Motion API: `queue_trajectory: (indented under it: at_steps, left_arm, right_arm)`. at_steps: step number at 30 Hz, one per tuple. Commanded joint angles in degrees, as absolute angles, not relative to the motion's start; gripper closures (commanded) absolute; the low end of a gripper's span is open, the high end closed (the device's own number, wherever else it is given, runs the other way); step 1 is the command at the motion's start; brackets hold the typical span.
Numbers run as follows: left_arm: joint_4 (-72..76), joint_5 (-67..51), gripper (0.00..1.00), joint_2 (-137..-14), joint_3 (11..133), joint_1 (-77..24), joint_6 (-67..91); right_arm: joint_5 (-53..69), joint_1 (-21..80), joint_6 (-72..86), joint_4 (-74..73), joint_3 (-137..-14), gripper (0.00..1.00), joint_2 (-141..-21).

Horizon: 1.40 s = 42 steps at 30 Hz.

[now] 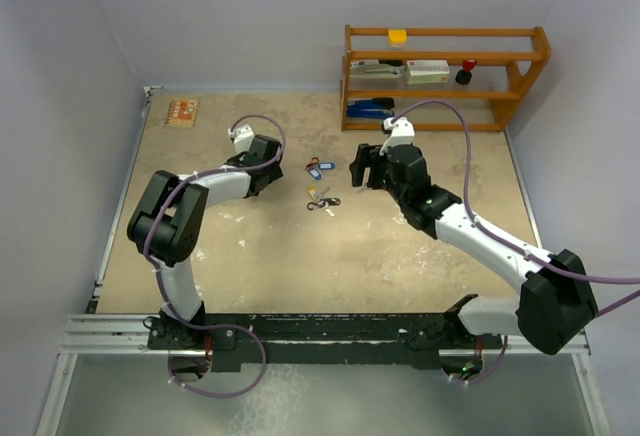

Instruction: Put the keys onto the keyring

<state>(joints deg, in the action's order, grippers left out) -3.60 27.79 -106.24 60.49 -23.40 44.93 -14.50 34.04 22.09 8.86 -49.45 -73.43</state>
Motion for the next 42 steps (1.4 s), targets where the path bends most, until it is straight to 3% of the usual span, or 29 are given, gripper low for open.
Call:
queue_trajectory:
  at_steps: [1,29,32,34,42]
  left_arm:
    - [-3.67,30.54,0.35,-107.73,63.83,-24.34,43.15]
    - [-12.24,35.69,0.6,-113.23,71.52,-26.51,40.52]
    - [-12.06,35.6,0.72,-113.37,71.51,-26.54,40.41]
    - [-11.91,35.63,0.97,-113.36,71.35,-26.55,40.5]
    - [-11.08,35.79,1.0,-112.31,70.43,-26.55,40.69]
  right_arm:
    - [-15.97,33.53,21.62,9.76,-50.09,0.22,-72.68]
    - [-14.88,32.26,22.21,9.93,-49.83,0.22,-72.77]
    - [-14.64,32.17,22.24,10.01,-49.91,0.22,-72.94]
    - [-14.55,32.17,22.24,10.04,-49.92,0.22,-72.95]
    - [-14.43,32.11,22.24,9.95,-49.76,0.22,-72.86]
